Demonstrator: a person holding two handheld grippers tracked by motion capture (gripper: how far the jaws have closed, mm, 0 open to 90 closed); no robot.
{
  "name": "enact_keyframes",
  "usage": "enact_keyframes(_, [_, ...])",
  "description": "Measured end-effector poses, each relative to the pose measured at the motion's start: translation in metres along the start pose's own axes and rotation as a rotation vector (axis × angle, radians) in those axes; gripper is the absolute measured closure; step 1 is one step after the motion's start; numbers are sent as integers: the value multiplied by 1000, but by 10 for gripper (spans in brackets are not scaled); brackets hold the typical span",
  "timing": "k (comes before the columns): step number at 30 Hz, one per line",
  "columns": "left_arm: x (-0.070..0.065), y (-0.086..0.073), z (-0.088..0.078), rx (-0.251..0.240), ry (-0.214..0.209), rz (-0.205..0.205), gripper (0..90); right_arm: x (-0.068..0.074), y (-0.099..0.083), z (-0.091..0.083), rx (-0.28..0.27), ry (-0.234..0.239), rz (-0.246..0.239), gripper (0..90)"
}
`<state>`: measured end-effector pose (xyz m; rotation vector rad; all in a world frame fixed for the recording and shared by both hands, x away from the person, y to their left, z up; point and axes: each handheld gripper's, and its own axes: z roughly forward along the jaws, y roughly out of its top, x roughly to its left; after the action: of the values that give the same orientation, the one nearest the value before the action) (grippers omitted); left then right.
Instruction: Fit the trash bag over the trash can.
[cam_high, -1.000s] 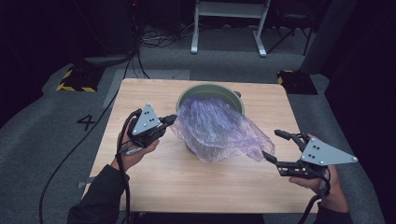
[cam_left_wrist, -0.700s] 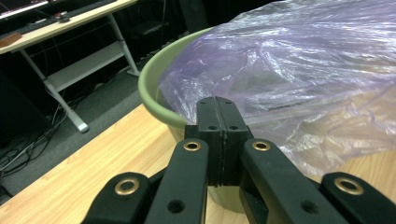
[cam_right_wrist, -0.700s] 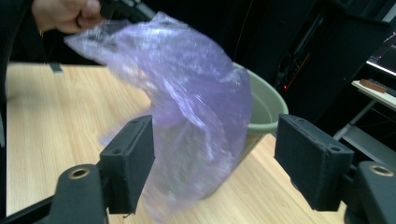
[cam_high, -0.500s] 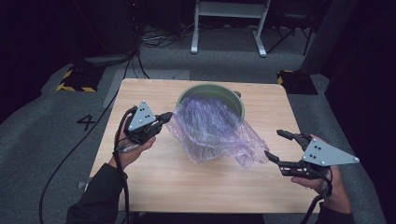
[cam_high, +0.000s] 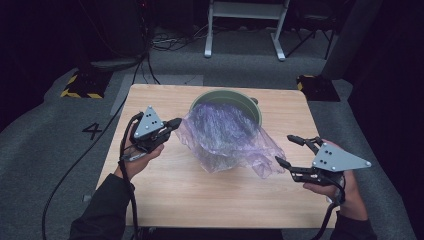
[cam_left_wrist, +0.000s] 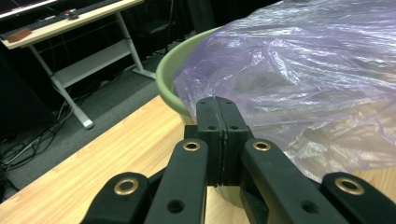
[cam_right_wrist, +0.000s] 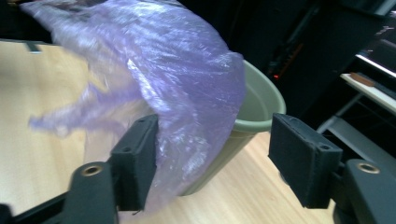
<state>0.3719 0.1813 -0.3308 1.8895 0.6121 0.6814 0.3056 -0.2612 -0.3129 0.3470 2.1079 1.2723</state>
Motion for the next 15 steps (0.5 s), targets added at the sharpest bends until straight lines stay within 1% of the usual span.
enact_keyframes(1, [1, -1, -1, 0, -3, -7, 893, 1, -1, -2, -3, 5, 4, 335])
enact_keyframes(2, [2, -1, -1, 3, 2, -6, 893, 1, -2, -4, -5, 7, 8, 323])
enact_keyframes(4, [4, -2, -2, 1, 3, -13, 893, 2, -6, -10, 3, 18, 8, 318])
enact_keyframes(5, [4, -2, -2, 1, 6, -15, 893, 2, -8, -11, 5, 11, 10, 318])
enact_keyframes(7, [4, -3, -3, -2, 8, -16, 893, 0, -14, -15, 8, 7, 31, 320])
enact_keyframes(10, [4, -2, -3, -7, 16, -18, 888, -5, -23, -23, -8, 1, 70, 327])
enact_keyframes(14, [3, -2, -1, -3, 16, -17, 873, -5, -27, -26, -24, -9, 89, 336])
enact_keyframes(15, [3, -1, 0, 0, 18, -16, 861, -5, -26, -25, -24, -13, 85, 338])
